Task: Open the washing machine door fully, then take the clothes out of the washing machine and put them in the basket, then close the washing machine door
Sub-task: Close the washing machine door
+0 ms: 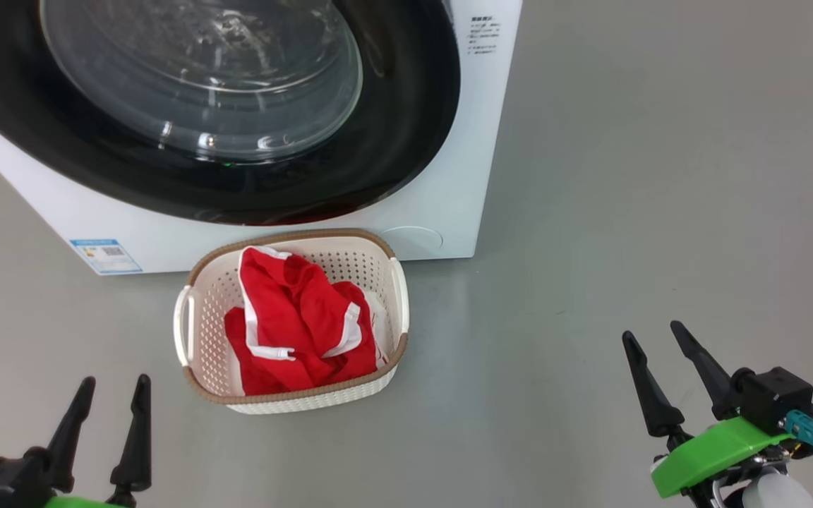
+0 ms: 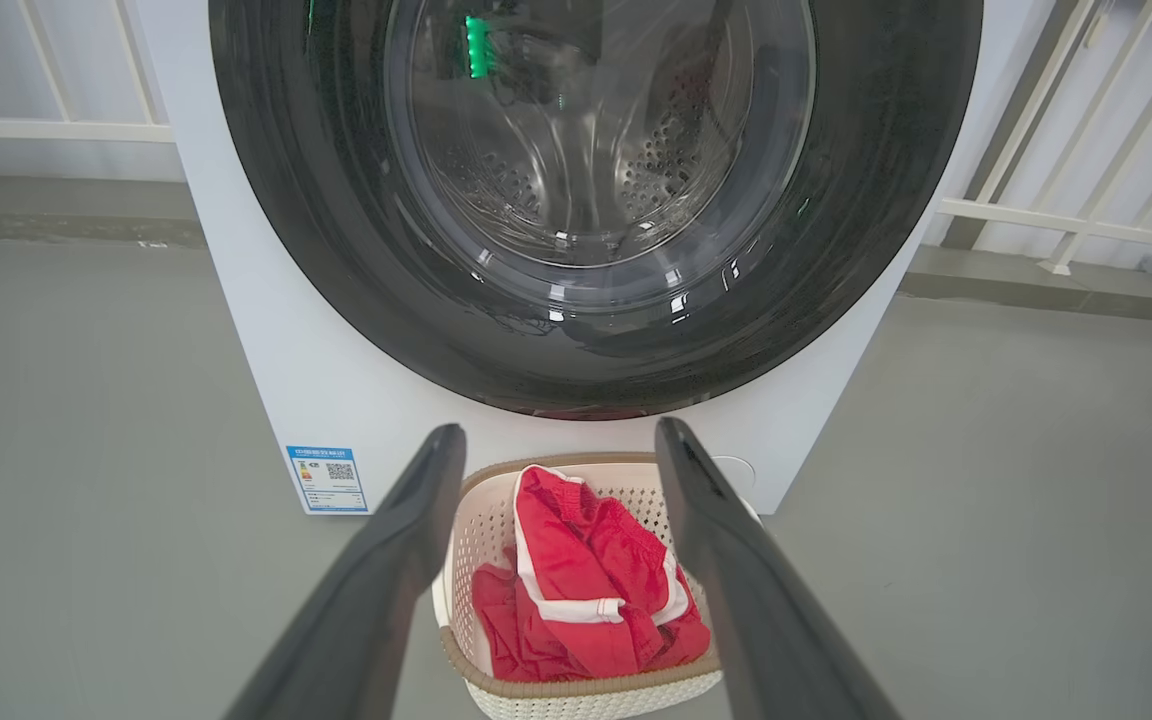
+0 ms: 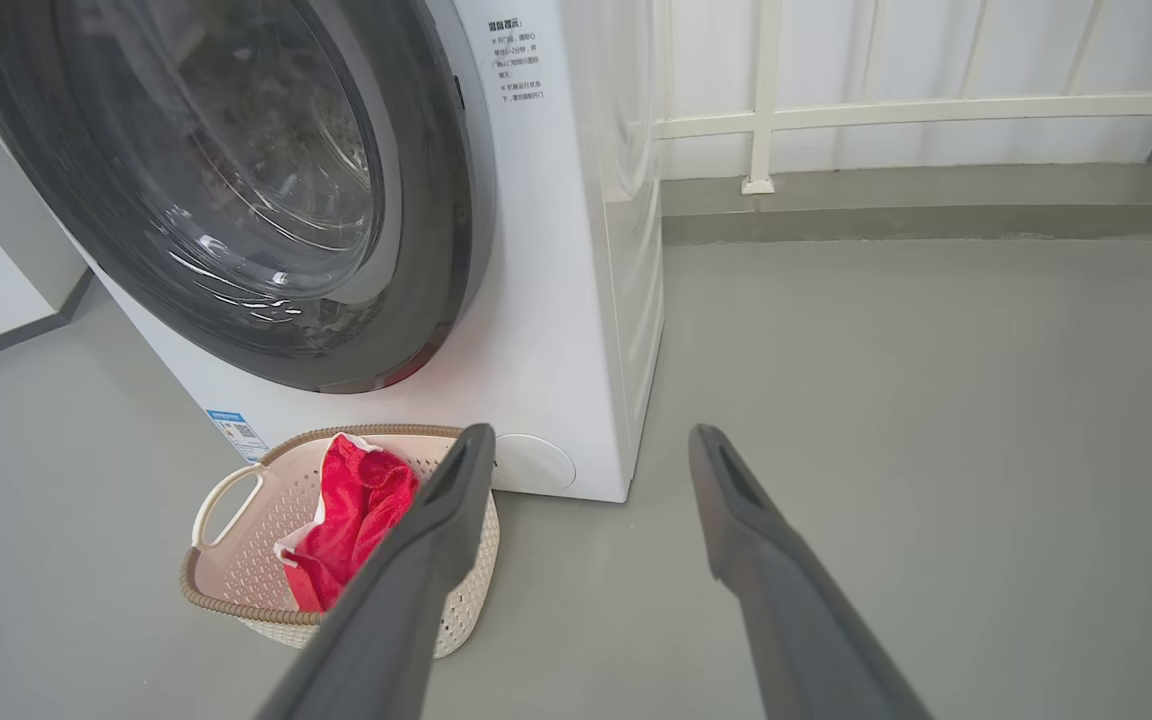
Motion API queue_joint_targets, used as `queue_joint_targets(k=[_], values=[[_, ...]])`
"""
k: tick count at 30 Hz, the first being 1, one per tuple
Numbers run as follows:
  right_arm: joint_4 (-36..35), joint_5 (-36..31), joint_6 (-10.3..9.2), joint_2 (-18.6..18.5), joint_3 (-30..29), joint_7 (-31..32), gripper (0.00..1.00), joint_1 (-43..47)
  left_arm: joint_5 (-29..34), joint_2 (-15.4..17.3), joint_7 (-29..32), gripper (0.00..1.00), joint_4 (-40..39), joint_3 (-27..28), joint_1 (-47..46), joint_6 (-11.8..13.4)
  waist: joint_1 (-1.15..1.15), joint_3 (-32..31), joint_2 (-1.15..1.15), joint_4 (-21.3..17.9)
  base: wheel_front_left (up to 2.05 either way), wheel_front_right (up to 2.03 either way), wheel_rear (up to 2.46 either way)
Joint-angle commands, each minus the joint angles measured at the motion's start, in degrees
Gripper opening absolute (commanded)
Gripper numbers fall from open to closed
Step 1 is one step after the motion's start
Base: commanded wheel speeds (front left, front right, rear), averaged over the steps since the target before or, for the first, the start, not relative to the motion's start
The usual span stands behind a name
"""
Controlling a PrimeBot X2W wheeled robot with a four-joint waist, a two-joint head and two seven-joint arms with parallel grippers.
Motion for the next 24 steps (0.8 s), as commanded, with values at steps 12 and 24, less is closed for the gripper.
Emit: queue_joint_targets(k=[12,24], values=[[-2.0,0.9,-0.11,-0.8,0.5,-0.3,1.00,2.0,0.3,1.1,-0.5,1.00,-1.5,3.1,0.6,-0.2,0.00,-0.8,0.00,-0.7,0.00,0.00,0.00],[-2.3,0.6,-0.11,-0.5,-0.7,-0.3,1.00,2.2,-0.5,1.0,-0.5,1.00,-1.5,2.8,0.5,-0.2,0.00,-0.4,0.00,-0.3,0.00,0.00,0.00]])
